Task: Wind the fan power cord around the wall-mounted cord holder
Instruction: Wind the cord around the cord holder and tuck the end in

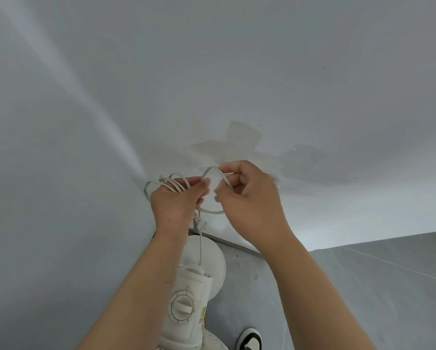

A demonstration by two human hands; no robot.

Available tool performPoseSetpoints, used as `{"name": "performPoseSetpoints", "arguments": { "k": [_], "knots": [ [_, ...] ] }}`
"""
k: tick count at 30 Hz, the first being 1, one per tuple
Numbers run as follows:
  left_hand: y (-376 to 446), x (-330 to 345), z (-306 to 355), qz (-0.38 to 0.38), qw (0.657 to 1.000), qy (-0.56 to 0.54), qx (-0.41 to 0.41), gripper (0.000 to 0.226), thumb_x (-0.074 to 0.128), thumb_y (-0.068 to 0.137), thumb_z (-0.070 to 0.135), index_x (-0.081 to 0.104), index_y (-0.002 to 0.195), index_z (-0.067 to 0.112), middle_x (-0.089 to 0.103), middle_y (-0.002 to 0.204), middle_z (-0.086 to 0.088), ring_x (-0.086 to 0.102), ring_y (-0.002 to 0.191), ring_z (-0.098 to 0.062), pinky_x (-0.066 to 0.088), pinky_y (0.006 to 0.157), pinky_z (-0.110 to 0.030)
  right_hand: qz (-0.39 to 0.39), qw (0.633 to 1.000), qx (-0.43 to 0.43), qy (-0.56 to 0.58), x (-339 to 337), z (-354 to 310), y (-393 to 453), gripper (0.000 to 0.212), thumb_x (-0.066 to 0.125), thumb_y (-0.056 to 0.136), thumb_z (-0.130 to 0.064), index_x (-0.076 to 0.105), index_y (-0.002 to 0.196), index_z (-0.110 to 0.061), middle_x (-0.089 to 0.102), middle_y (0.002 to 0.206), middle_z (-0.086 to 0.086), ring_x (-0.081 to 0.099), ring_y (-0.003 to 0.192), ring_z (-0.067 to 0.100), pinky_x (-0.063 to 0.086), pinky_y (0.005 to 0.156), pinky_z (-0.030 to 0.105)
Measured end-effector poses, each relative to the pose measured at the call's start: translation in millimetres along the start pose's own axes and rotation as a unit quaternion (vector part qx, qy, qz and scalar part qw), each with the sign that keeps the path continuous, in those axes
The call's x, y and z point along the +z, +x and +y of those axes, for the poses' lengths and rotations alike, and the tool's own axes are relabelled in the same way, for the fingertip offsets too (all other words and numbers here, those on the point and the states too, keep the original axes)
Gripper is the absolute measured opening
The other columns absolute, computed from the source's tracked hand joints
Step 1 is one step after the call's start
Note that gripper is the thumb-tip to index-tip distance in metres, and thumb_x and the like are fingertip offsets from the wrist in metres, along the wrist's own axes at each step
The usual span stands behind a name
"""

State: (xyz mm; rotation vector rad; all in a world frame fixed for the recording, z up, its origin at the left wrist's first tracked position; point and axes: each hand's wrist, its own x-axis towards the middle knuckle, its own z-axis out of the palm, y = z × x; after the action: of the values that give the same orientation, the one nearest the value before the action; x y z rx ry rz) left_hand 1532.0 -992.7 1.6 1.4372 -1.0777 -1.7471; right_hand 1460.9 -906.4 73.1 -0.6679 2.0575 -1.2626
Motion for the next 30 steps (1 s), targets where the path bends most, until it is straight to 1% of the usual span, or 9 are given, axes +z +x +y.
{"name": "performPoseSetpoints", "arguments": {
  "k": [3, 6, 9, 13, 16, 19, 23, 26, 30],
  "knots": [
    [4.4, 2.0, 0.4, -0.008, 1.0, 0.005, -0.001, 0.012, 0.083, 0.07, 0.004, 0.074, 0.076, 0.008, 0.071, 0.056, 0.001, 0.067, 0.053, -0.01, 0.057, 0.056, -0.021, 0.009, 0.994, 0.042, 0.098, 7.3, 14.3, -10.1, 0.019, 0.057, 0.09, -0.009, 0.062, 0.104, -0.02, 0.076, 0.08, -0.001, 0.071, 0.079, 0.011, 0.055, 0.077, 0.024],
    [5.6, 10.9, -1.7, -0.039, 0.999, 0.018, -0.008, 0.011, 0.083, 0.07, 0.005, 0.075, 0.076, 0.007, 0.073, 0.062, -0.003, 0.07, 0.062, -0.013, 0.055, 0.058, -0.023, 0.072, 0.989, 0.046, 0.121, 9.4, 30.4, -17.2, 0.014, 0.056, 0.094, -0.012, 0.067, 0.088, -0.019, 0.076, 0.076, 0.001, 0.072, 0.078, 0.009, 0.057, 0.085, 0.037],
    [5.0, 21.9, -0.8, -0.054, 0.998, 0.031, -0.019, 0.011, 0.081, 0.071, 0.001, 0.075, 0.079, 0.004, 0.072, 0.064, -0.005, 0.068, 0.055, -0.008, 0.049, 0.052, -0.018, 0.119, 0.983, 0.022, 0.137, 4.7, 33.0, -15.1, 0.01, 0.056, 0.095, -0.014, 0.063, 0.089, -0.017, 0.074, 0.069, 0.002, 0.073, 0.07, 0.014, 0.06, 0.078, 0.035],
    [0.7, 29.2, -4.2, -0.096, 0.993, 0.068, -0.025, 0.017, 0.082, 0.07, 0.004, 0.07, 0.063, 0.014, 0.066, 0.053, 0.005, 0.058, 0.047, -0.005, 0.045, 0.048, -0.016, 0.15, 0.984, -0.023, 0.098, -6.0, 34.4, -12.0, 0.008, 0.056, 0.095, -0.021, 0.053, 0.088, -0.02, 0.072, 0.065, 0.0, 0.07, 0.059, 0.015, 0.057, 0.069, 0.034],
    [-9.8, 32.1, -10.7, -0.131, 0.987, 0.078, -0.042, 0.012, 0.083, 0.07, 0.008, 0.074, 0.067, 0.015, 0.072, 0.062, 0.001, 0.064, 0.059, -0.012, 0.05, 0.058, -0.023, 0.185, 0.979, -0.028, 0.075, -19.6, 40.1, -12.0, 0.01, 0.055, 0.095, -0.02, 0.053, 0.085, -0.018, 0.069, 0.063, 0.001, 0.066, 0.053, 0.015, 0.053, 0.059, 0.023],
    [-19.3, 31.7, -16.8, -0.105, 0.992, 0.047, -0.058, 0.008, 0.08, 0.073, 0.011, 0.078, 0.08, 0.014, 0.071, 0.068, -0.001, 0.061, 0.064, -0.016, 0.049, 0.062, -0.03, 0.207, 0.976, -0.018, 0.063, -27.7, 45.5, -10.6, 0.01, 0.055, 0.095, -0.018, 0.055, 0.085, -0.015, 0.066, 0.06, 0.001, 0.062, 0.049, 0.013, 0.046, 0.052, 0.012],
    [-37.1, 27.2, -22.7, -0.012, 0.995, -0.028, -0.097, 0.009, 0.077, 0.078, 0.017, 0.077, 0.086, 0.015, 0.064, 0.061, 0.008, 0.052, 0.057, -0.01, 0.046, 0.052, -0.023, 0.243, 0.968, -0.009, 0.059, -34.6, 52.3, -4.3, 0.011, 0.06, 0.092, -0.022, 0.059, 0.084, -0.015, 0.068, 0.063, -0.003, 0.059, 0.045, 0.008, 0.049, 0.051, 0.015],
    [-57.1, 20.4, -29.3, 0.008, 0.989, -0.061, -0.137, 0.017, 0.073, 0.08, 0.023, 0.075, 0.095, 0.012, 0.07, 0.075, 0.006, 0.058, 0.062, -0.004, 0.048, 0.055, -0.014, 0.268, 0.961, -0.003, 0.066, -39.1, 57.0, -2.5, 0.012, 0.065, 0.089, -0.024, 0.06, 0.08, -0.017, 0.069, 0.064, -0.004, 0.06, 0.044, 0.009, 0.045, 0.051, 0.013],
    [-78.9, 14.9, -41.9, 0.008, 0.987, -0.003, -0.161, 0.019, 0.064, 0.089, 0.031, 0.077, 0.086, 0.016, 0.075, 0.073, 0.009, 0.058, 0.072, -0.009, 0.049, 0.078, -0.037, 0.252, 0.964, 0.022, 0.077, -40.6, 67.1, -0.7, 0.011, 0.06, 0.092, -0.019, 0.062, 0.082, -0.017, 0.067, 0.067, -0.004, 0.063, 0.048, 0.009, 0.053, 0.061, 0.027]
  ]
}}
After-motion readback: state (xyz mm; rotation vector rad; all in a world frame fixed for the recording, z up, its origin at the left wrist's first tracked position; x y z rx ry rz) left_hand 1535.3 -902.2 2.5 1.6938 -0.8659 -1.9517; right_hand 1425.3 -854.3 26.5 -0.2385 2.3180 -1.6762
